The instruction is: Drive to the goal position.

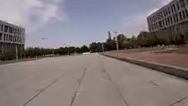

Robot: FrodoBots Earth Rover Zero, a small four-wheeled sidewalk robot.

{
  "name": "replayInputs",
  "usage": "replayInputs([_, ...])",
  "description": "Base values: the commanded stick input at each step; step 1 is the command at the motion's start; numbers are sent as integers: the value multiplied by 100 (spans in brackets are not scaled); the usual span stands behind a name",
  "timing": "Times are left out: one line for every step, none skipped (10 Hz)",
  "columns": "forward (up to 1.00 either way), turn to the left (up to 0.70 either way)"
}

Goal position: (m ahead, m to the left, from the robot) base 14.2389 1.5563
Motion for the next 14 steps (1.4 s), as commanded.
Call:
replayInputs([100, 0])
replayInputs([100, 0])
replayInputs([100, 0])
replayInputs([100, 0])
replayInputs([100, 0])
replayInputs([100, 0])
replayInputs([100, 0])
replayInputs([100, 0])
replayInputs([100, 0])
replayInputs([100, 0])
replayInputs([100, 0])
replayInputs([100, 0])
replayInputs([100, 0])
replayInputs([100, 0])
